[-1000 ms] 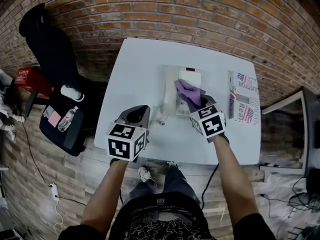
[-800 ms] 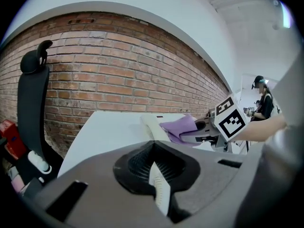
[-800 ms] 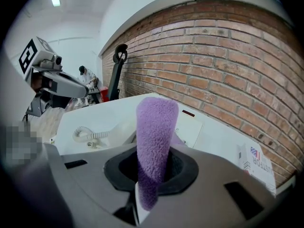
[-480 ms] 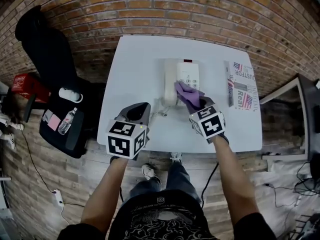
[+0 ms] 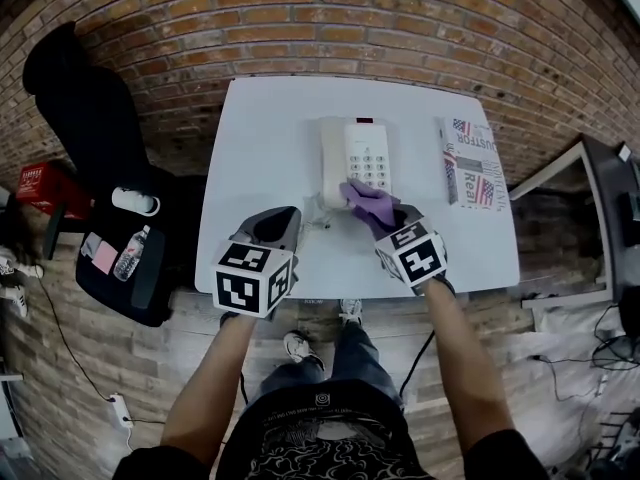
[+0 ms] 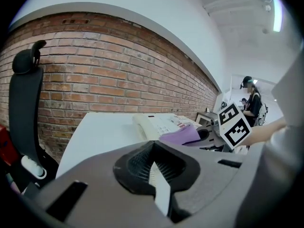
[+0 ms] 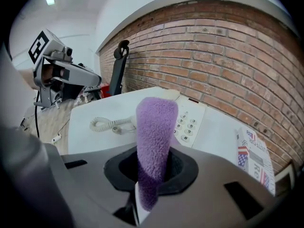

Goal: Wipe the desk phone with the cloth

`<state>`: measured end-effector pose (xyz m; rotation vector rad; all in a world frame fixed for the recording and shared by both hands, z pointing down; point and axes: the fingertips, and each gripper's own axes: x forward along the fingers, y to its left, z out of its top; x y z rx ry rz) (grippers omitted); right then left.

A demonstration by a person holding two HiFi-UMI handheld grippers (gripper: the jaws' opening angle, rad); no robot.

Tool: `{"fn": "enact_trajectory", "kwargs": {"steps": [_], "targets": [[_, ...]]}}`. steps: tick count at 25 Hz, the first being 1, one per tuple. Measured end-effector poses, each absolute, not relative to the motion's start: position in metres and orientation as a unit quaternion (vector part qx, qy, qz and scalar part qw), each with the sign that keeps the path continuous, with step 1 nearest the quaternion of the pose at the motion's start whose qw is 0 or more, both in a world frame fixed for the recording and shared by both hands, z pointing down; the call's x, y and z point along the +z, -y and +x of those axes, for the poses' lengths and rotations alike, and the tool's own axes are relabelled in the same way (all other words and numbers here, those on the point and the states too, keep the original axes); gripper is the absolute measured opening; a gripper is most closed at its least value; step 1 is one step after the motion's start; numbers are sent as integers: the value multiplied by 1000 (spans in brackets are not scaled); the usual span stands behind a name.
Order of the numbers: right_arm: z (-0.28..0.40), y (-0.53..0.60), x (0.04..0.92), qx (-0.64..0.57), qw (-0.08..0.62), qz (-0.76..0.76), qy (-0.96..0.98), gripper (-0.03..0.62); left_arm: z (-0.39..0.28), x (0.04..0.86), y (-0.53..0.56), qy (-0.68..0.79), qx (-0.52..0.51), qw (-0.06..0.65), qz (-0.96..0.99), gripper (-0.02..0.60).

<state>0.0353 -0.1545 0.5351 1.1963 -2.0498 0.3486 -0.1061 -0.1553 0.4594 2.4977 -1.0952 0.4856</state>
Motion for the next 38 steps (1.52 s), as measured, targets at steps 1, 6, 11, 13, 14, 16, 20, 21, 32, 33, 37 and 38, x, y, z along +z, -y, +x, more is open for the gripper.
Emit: {"fn": "enact_trajectory", "kwargs": {"steps": [1,6,11,13,14,16,20,21,32,33,37,38], "targets": [[36,154,532,133,362,467,796,43,-105,458,155,387,171,184,887,2],[46,157,506,117,350,484,793,43,-99,452,158,382,168,181,891,2],[55,177,468,91,332,493,799,43,-92,445,166,384,165,178,891,2],[56,188,453,82,324,493,803,43,-89,444,171,387,165,178,890,2],[56,194,447,78,320,492,806,43,-88,444,173,389,165,179,889,2],[55,207,434,68,314,487,812,43,-86,443,178,394,164,180,886,2],[51,235,418,43,320,470,822,43,-83,441,191,407,161,183,880,2],[50,242,416,38,322,466,823,43,-83,440,194,411,160,183,879,2],[28,331,416,-25,362,420,832,43,-105,443,228,468,158,198,847,2],[27,337,418,-31,368,416,831,43,-108,444,230,474,158,200,843,2],[19,356,431,-62,400,396,824,43,-121,447,237,492,158,205,831,2],[16,359,434,-66,407,389,824,43,-122,447,239,494,157,206,830,2]]}}
